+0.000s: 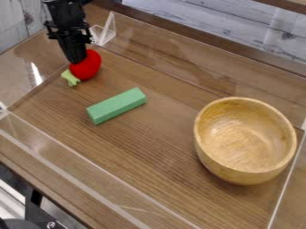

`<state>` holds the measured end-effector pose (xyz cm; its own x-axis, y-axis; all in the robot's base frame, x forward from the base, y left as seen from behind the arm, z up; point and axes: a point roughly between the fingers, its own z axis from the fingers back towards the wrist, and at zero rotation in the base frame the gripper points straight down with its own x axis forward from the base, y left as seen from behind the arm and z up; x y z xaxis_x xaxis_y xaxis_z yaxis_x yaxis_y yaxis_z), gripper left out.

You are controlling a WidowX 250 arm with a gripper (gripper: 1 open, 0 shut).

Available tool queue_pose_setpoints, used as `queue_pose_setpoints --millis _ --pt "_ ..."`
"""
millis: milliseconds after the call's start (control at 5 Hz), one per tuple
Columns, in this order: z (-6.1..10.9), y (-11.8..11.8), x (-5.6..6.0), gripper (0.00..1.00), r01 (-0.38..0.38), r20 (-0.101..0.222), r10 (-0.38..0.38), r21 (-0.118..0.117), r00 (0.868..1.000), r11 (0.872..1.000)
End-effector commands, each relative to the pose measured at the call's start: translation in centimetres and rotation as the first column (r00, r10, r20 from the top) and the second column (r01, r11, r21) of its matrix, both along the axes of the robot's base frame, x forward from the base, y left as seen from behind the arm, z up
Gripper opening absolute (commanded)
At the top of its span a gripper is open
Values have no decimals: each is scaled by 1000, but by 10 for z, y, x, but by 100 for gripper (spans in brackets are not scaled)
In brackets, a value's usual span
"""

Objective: Move the red fruit to the left side of the table

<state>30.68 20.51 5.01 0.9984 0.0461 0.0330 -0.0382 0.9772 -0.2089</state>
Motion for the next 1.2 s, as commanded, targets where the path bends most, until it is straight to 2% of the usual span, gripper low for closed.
queue_pose_setpoints --millis 0,400,600,800,1000 --pt "18 3 3 100 -31 49 29 42 998 999" --pt "17 1 -7 100 -109 48 107 43 993 993" --pt "29 -1 -5 100 -35 62 32 44 998 998" --pt "40 -3 -2 100 36 76 -40 45 996 998" --pt "54 -3 -2 100 14 88 -17 42 996 999"
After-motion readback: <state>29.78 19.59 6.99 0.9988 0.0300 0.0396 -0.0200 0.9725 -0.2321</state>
